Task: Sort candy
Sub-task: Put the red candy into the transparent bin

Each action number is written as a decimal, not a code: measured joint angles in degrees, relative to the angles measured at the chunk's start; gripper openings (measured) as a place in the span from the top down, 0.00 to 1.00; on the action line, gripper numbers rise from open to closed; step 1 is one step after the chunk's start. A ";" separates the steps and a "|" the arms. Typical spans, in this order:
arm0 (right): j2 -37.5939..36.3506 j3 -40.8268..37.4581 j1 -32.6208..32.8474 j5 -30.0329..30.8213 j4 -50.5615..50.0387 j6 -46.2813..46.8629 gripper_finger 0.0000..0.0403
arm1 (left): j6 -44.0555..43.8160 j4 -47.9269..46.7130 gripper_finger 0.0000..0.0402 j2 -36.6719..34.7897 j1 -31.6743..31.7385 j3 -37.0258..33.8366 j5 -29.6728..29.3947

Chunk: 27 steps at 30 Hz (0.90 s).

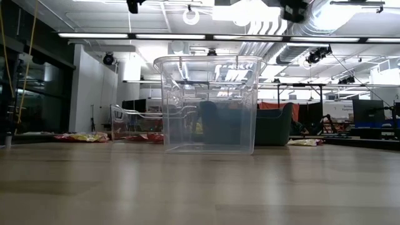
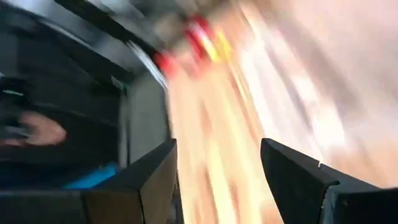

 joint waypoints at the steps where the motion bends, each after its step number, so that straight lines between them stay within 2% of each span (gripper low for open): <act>1: -0.04 -0.67 1.69 1.16 -4.20 3.08 0.44 | 0.00 0.00 0.42 0.00 0.00 0.00 -0.35; 4: 0.00 -4.25 7.63 5.74 -16.17 12.83 0.44 | 0.02 -0.02 0.42 0.00 0.00 0.00 -1.58; 6: -0.02 -8.40 11.75 6.26 -19.83 21.34 0.44 | 0.02 -0.05 0.42 0.00 0.02 0.00 -2.35; 10: 0.01 -19.00 19.52 0.21 -18.78 35.76 0.44 | 0.02 -0.04 0.42 0.00 0.02 0.00 -2.90; 13: 0.04 -26.06 23.46 -6.20 -15.03 42.24 0.44 | 0.02 -0.04 0.42 0.00 0.02 0.00 -2.90; 17: 0.04 -31.06 26.18 -10.81 -14.34 44.12 0.44 | 0.04 -0.05 0.42 0.00 0.02 0.00 -2.94; 27: 3.42 -33.23 26.61 -10.83 -14.03 42.15 0.44 | 0.02 -0.16 0.42 0.00 0.02 0.00 -3.00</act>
